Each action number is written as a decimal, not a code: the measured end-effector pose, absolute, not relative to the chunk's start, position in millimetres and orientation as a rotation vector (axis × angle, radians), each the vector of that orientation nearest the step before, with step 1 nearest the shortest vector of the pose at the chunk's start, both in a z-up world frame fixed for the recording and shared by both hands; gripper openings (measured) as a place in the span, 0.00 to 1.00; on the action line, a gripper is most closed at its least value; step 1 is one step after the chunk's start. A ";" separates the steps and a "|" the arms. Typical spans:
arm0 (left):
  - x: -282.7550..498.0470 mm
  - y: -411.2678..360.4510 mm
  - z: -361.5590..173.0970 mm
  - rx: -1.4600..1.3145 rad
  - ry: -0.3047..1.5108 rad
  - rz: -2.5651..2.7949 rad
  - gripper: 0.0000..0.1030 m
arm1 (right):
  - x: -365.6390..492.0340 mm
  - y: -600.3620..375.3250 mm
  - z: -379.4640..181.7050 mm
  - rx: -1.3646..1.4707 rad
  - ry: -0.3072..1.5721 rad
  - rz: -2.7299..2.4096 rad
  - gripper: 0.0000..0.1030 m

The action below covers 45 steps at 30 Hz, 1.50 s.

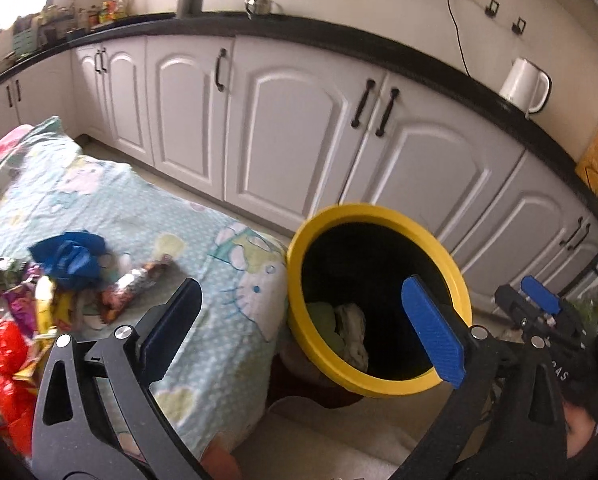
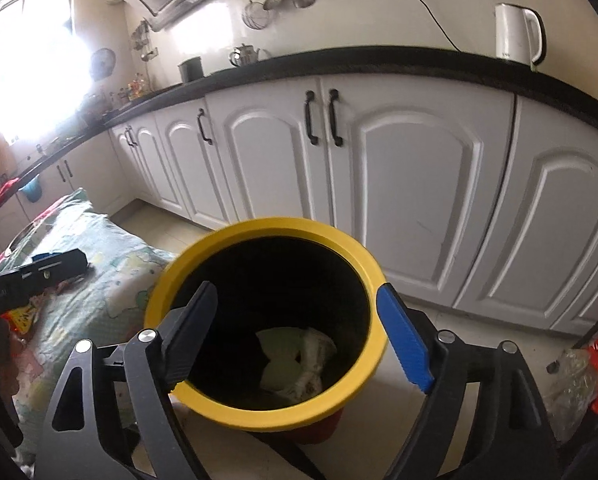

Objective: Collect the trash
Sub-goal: 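Open both tools to drop the green bundle and white bag into the bin, then move both open tools back over the trash pile on the bed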

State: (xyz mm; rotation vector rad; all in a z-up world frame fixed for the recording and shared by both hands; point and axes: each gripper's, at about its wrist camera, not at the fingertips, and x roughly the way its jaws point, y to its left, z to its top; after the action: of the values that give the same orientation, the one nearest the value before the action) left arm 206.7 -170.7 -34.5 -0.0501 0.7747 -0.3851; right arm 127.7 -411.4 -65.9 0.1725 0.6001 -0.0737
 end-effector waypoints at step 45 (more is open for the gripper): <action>148.8 27.4 17.1 -0.180 0.540 -0.017 0.89 | 119.2 -214.5 -7.2 0.065 0.513 0.383 0.84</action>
State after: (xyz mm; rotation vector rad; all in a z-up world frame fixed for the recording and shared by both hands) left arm 148.8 27.4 17.1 -0.1798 0.5404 -0.0170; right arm 119.2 -214.5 -7.2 0.0646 0.5128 0.3828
